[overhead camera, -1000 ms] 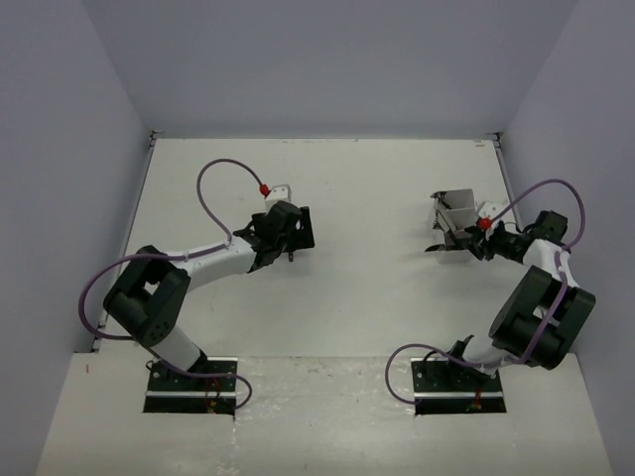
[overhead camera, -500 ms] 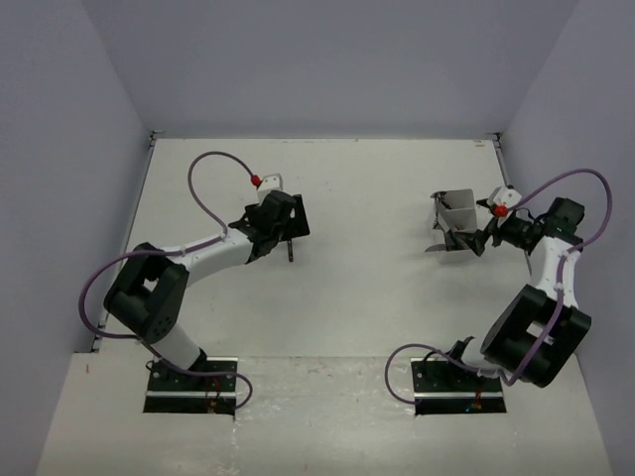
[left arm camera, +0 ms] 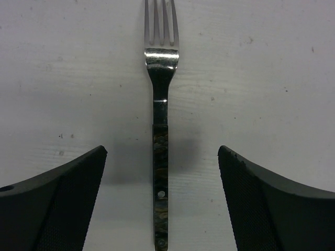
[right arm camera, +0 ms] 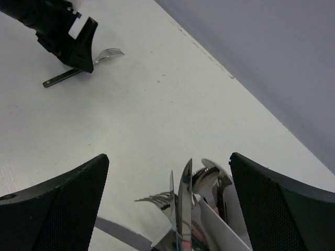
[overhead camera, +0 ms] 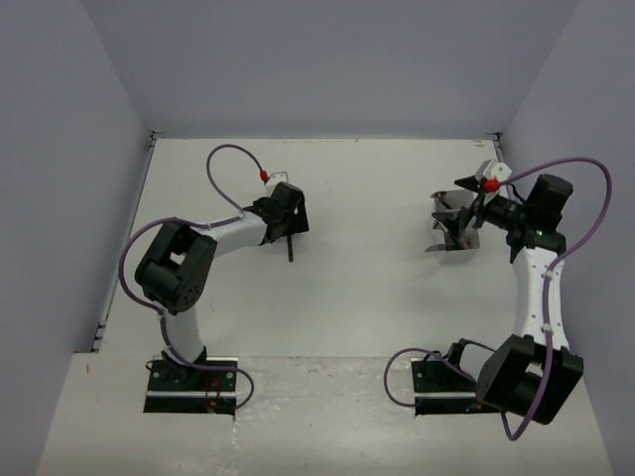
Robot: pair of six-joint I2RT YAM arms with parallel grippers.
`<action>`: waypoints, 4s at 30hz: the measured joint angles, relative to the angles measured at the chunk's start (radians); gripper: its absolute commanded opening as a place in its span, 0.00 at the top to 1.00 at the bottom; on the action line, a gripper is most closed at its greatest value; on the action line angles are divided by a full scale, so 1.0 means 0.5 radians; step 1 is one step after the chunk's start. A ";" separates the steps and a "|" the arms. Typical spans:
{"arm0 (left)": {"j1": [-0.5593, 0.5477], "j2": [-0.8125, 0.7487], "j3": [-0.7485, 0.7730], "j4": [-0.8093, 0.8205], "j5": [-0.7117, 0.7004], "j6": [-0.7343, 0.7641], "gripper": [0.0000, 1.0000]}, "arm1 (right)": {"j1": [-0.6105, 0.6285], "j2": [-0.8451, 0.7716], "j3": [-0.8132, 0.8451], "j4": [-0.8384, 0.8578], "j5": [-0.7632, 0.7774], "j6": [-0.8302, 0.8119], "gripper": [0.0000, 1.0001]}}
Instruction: Sort the eating utensils into containers
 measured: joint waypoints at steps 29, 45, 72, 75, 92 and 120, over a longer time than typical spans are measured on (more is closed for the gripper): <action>-0.010 -0.179 -0.111 -0.204 0.003 0.142 1.00 | 1.152 -0.064 0.063 1.017 1.880 2.306 0.01; -0.103 -1.423 -0.655 0.768 0.859 0.417 1.00 | 1.683 -0.336 -0.360 0.964 1.624 2.457 0.01; -0.217 -1.546 -0.657 0.945 0.953 0.365 1.00 | 2.232 0.170 0.067 1.048 1.764 2.400 0.48; -0.217 -1.556 -0.657 0.936 0.921 0.340 1.00 | 2.247 0.185 0.081 1.048 1.778 2.379 0.52; -0.267 -1.571 -0.657 0.951 0.823 0.202 1.00 | 2.342 0.325 0.138 1.013 1.908 2.280 1.00; -0.301 -1.860 -0.634 0.506 0.484 0.345 0.00 | 0.263 0.074 0.123 1.012 0.558 0.546 1.00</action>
